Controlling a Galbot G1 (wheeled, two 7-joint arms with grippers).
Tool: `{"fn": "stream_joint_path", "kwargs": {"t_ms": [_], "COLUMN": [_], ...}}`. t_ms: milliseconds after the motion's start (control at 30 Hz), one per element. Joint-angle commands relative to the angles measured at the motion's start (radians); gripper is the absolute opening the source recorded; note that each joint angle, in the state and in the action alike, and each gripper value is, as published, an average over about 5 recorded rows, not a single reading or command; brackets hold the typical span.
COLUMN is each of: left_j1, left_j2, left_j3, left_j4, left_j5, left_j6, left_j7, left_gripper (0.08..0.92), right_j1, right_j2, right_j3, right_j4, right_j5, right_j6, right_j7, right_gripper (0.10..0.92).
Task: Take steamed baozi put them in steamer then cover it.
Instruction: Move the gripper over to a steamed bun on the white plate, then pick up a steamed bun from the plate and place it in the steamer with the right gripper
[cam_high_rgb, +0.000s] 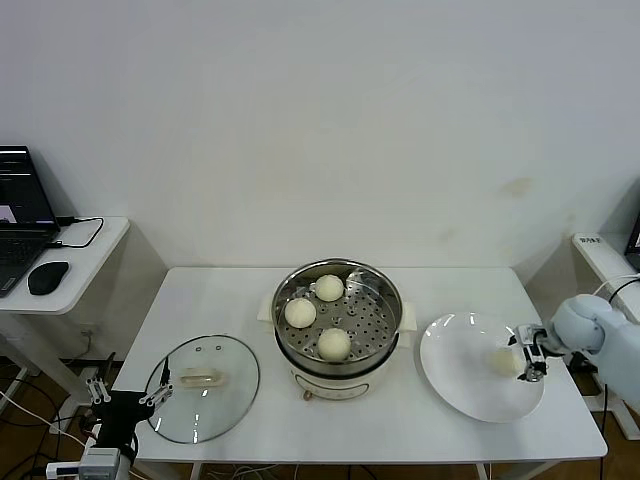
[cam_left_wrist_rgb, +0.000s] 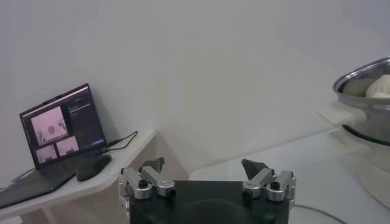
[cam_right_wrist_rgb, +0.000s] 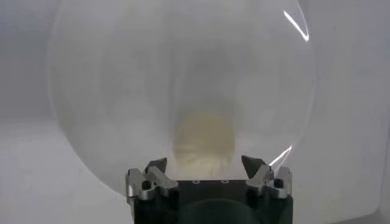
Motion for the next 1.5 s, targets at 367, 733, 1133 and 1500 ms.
{"fn": "stream_joint_path", "kwargs": {"t_ms": [367, 733, 1133, 1500], "left_j1": [0.000, -0.008, -0.015, -0.025], "left_j2": [-0.002, -0.001, 0.006, -0.006], "left_j3": [0.002, 0.009, 0.021, 0.041], "left_j4": [-0.008, -0.012, -0.019, -0.038], "left_j5": [0.001, 0.001, 0.002, 0.022], "left_j6": [0.000, 0.000, 0.000, 0.000], "left_j7": [0.000, 0.000, 0.001, 0.000], "left_gripper": [0.823, 0.823, 0.823, 0.823], "right_j1": [-0.013, 0.250, 0.814, 1.062], "right_j2": [0.011, -0.053, -0.078, 0.156], "right_j3": [0.030, -0.120, -0.513, -0.780], "right_j4": [-0.017, 0.081, 0.350, 0.423], "right_j5": [0.002, 0.130, 0.472, 0.747], "right_j6": [-0.004, -0.041, -0.205, -0.370], "right_j7": [0.002, -0.029, -0.035, 0.096], "right_gripper": [0.603, 0.577, 0.584, 0.594]}}
